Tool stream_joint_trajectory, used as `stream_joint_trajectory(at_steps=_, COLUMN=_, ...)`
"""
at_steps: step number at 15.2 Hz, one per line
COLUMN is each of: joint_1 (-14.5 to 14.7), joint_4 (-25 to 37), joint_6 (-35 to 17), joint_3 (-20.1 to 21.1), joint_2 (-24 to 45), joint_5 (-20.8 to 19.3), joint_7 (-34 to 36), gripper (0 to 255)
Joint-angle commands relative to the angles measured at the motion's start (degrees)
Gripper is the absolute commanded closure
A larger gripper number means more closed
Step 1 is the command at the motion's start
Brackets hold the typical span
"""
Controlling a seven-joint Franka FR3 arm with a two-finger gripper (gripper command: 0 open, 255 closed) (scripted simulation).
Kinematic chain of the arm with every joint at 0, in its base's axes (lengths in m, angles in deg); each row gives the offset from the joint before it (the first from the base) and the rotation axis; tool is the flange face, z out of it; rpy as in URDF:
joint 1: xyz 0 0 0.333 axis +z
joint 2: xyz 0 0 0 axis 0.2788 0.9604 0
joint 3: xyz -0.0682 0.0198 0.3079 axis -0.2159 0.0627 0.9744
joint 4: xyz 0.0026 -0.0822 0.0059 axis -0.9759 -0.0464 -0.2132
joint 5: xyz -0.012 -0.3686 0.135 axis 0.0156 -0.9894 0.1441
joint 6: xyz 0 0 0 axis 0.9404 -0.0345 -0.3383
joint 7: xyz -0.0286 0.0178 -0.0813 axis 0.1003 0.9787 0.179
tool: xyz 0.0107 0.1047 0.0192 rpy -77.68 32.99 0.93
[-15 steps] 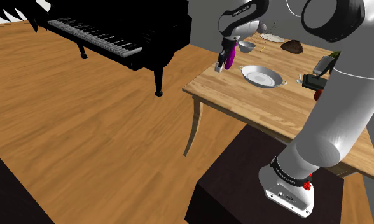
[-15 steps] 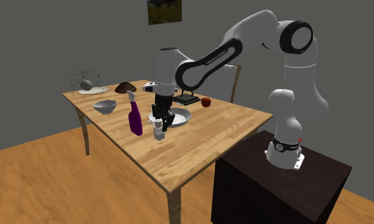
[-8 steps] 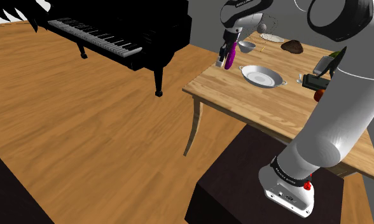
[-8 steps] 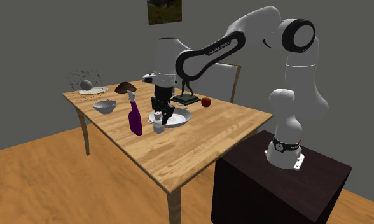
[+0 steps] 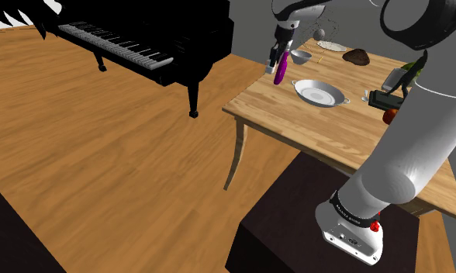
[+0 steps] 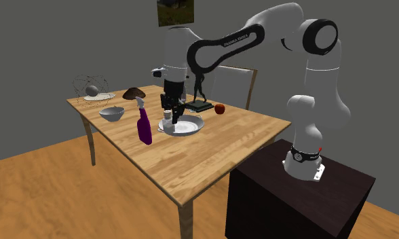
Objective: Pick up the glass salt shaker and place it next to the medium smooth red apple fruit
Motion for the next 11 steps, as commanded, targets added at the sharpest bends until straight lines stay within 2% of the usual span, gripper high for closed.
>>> stream_joint_trajectory(at_steps=1, joint_1=-0.04, joint_4=1.46, joint_6=1.70, joint_3=-0.06, joint_2=-0.23, joint_5=-0.11, joint_7=-0.02, gripper=255)
stream_joint_trajectory(at_steps=4, joint_1=-0.04, joint_4=2.88, joint_6=3.36, joint_3=-0.10, joint_2=-0.50, joint_5=-0.25, joint_7=0.04, gripper=255)
stream_joint_trajectory(at_steps=11, joint_1=-2.79, joint_4=-8.54, joint_6=0.80, joint_3=-3.14, joint_2=-10.31, joint_5=-3.67, joint_7=-4.98, gripper=255)
